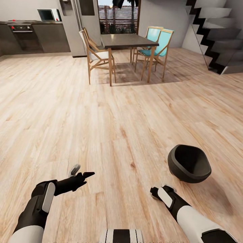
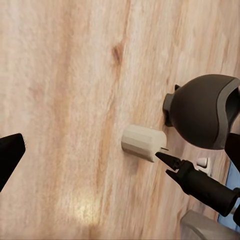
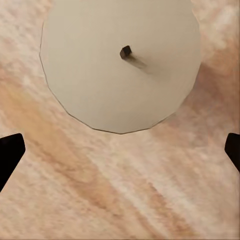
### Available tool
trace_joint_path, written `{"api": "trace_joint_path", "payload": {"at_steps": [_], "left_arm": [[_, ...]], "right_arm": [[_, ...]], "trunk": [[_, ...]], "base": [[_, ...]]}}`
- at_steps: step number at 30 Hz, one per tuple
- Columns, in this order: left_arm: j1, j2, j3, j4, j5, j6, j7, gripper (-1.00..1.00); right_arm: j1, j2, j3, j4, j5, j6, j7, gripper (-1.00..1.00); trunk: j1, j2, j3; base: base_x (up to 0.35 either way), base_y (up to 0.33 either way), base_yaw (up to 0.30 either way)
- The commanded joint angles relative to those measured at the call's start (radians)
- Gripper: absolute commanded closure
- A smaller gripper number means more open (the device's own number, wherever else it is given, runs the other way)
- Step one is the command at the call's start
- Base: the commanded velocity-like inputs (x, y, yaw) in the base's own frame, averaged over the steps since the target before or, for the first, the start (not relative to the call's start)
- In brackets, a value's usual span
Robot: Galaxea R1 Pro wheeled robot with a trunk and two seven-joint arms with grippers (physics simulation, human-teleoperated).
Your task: Place each of the two pumpkins and all three candles from the living room inside a cabinet in the living room (use any cabinet), then make sure every cabinet is closed, and position the cauldron so it is next to a table in the living room.
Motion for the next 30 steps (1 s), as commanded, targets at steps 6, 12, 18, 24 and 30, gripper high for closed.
{"api": "trace_joint_path", "payload": {"at_steps": [6, 12, 18, 24, 30], "left_arm": [[0.0, 0.0, 0.0, 0.0, 0.001, 0.0, 0.0, -1.0], [0.0, 0.0, 0.0, 0.0, 0.001, 0.0, 0.0, -1.0], [0.0, 0.0, 0.001, 0.0, 0.001, 0.0, 0.0, -1.0], [0.0, 0.0, 0.0, 0.0, 0.001, 0.0, 0.0, -1.0], [0.0, 0.0, 0.0, 0.0, 0.001, 0.0, 0.0, -1.0]], "right_arm": [[0.0, 0.0, 0.0, 0.0, 0.0, -0.001, -0.009, -1.0], [0.0, 0.0, 0.0, 0.0, 0.0, -0.001, -0.01, -1.0], [0.0, 0.0, 0.0, 0.0, 0.001, -0.001, -0.01, -1.0], [0.0, 0.002, 0.0, 0.0, 0.001, -0.001, -0.01, -1.0], [0.0, 0.003, 0.0, 0.0, 0.001, -0.001, -0.01, -1.0]], "trunk": [[0.002, -0.001, -0.016], [0.002, -0.001, -0.016], [0.002, -0.001, -0.016], [0.002, -0.001, -0.016], [0.002, -0.001, -0.016]], "base": [[0.0, 0.0, 0.0], [0.0, 0.0, 0.0], [0.075, 0.0, 0.0], [0.152, 0.0, 0.0], [0.019, 0.0, 0.0]]}}
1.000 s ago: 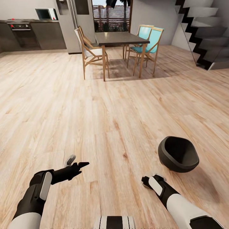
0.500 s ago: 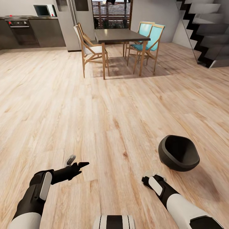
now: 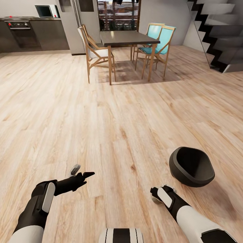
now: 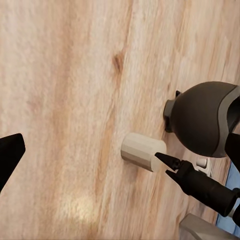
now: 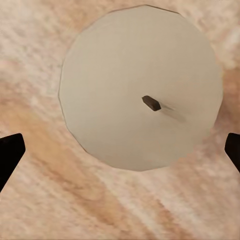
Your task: Place each of the two pumpkins and all three candles from the living room inside a cabinet in the living room (use any cabinet), then make sure every cabinet is closed, and position the cauldron so it is next to a table in the living room.
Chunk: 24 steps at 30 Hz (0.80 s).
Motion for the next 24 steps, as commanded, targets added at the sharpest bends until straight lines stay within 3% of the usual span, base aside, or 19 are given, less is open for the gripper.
{"api": "trace_joint_path", "payload": {"at_steps": [1, 21, 24], "left_arm": [[0.0, 0.0, 0.001, 0.0, 0.0, 0.0, 0.0, -1.0], [0.0, 0.0, 0.001, 0.0, 0.0, -0.001, 0.0, -1.0], [0.0, 0.0, 0.001, 0.0, 0.0, -0.001, 0.0, -1.0]], "right_arm": [[0.0, 0.0, 0.0, 0.0, 0.0, 0.0, 0.0, -1.0], [0.001, 0.0, 0.0, 0.0, 0.002, -0.002, 0.0, -1.0], [0.001, 0.0, 0.0, 0.0, 0.003, -0.003, 0.0, -1.0]], "trunk": [[0.0, 0.0, 0.0], [0.0, 0.0, 0.0], [0.001, -0.001, -0.012]], "base": [[0.017, 0.0, 0.0], [0.048, -0.029, 0.0], [0.0, 0.0, 0.0]]}}
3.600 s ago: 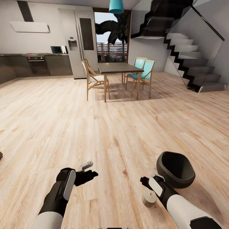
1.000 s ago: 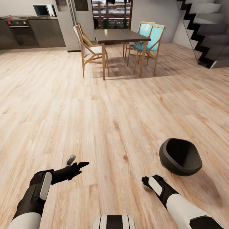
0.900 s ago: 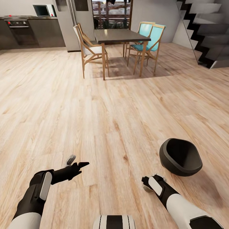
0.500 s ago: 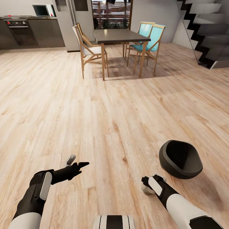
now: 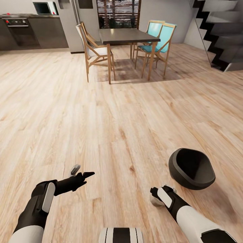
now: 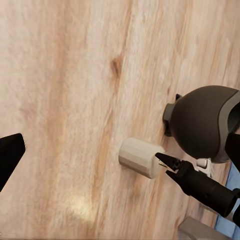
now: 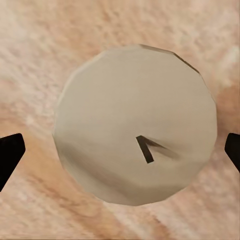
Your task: Place each of the two pumpkins and all three candles from the living room inside a cabinet in the living room (use any cabinet), then make sure every cabinet is closed, and position the cauldron so it is next to a table in the living room.
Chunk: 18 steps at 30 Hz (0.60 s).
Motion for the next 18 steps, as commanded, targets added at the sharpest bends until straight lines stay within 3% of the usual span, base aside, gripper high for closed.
{"api": "trace_joint_path", "payload": {"at_steps": [1, 5, 14, 18], "left_arm": [[0.0, 0.0, 0.0, 0.0, 0.001, 0.0, 0.0, -1.0], [0.0, 0.0, -0.001, 0.0, 0.001, 0.001, 0.0, -1.0], [0.0, 0.0, -0.001, 0.0, 0.001, 0.001, 0.0, -1.0], [0.0, 0.0, -0.001, 0.0, 0.001, 0.001, 0.0, -1.0]], "right_arm": [[0.0, 0.0, 0.0, 0.0, 0.0, -0.001, 0.0, -1.0], [0.0, -0.001, 0.0, 0.0, 0.002, -0.001, 0.0, -1.0], [0.0, -0.002, 0.0, 0.0, 0.004, -0.016, 0.0, -1.0], [0.0, -0.002, 0.0, 0.0, 0.004, -0.017, 0.0, -1.0]], "trunk": [[0.0, 0.0, -0.004], [0.002, -0.001, -0.019], [0.002, -0.001, -0.019], [0.004, -0.002, -0.035]], "base": [[0.0, 0.0, 0.0], [0.0, 0.0, 0.0], [0.0, 0.0, 0.0], [0.0, 0.0, 0.0]]}}
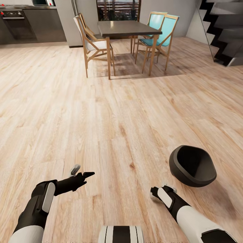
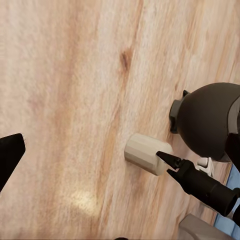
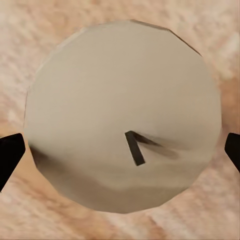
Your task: Place each of the two pumpkins and all three candles from the living room inside a cabinet in the living room (use any cabinet), then make sure every cabinet is closed, and position the cauldron so it is next to a table in the living room.
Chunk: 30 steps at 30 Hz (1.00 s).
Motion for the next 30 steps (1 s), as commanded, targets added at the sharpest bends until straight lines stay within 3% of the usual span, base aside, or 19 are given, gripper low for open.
{"api": "trace_joint_path", "payload": {"at_steps": [1, 4, 30], "left_arm": [[0.0, 0.0, 0.0, 0.0, 0.001, 0.0, 0.0, -1.0], [0.0, 0.0, 0.0, 0.0, 0.001, 0.0, 0.0, -1.0], [0.0, 0.0, 0.0, 0.0, 0.001, 0.0, 0.0, -1.0]], "right_arm": [[0.0, 0.0, 0.0, 0.0, 0.0, 0.0, 0.0, -1.0], [0.0, 0.0, 0.0, 0.0, 0.0, 0.0, 0.0, -1.0], [0.0, 0.002, 0.0, 0.0, 0.002, 0.0, 0.0, -1.0]], "trunk": [[0.0, 0.0, -0.004], [0.002, -0.001, -0.016], [0.002, -0.001, -0.016]], "base": [[0.0, 0.0, 0.0], [0.0, 0.0, 0.0], [0.019, 0.0, 0.0]]}}
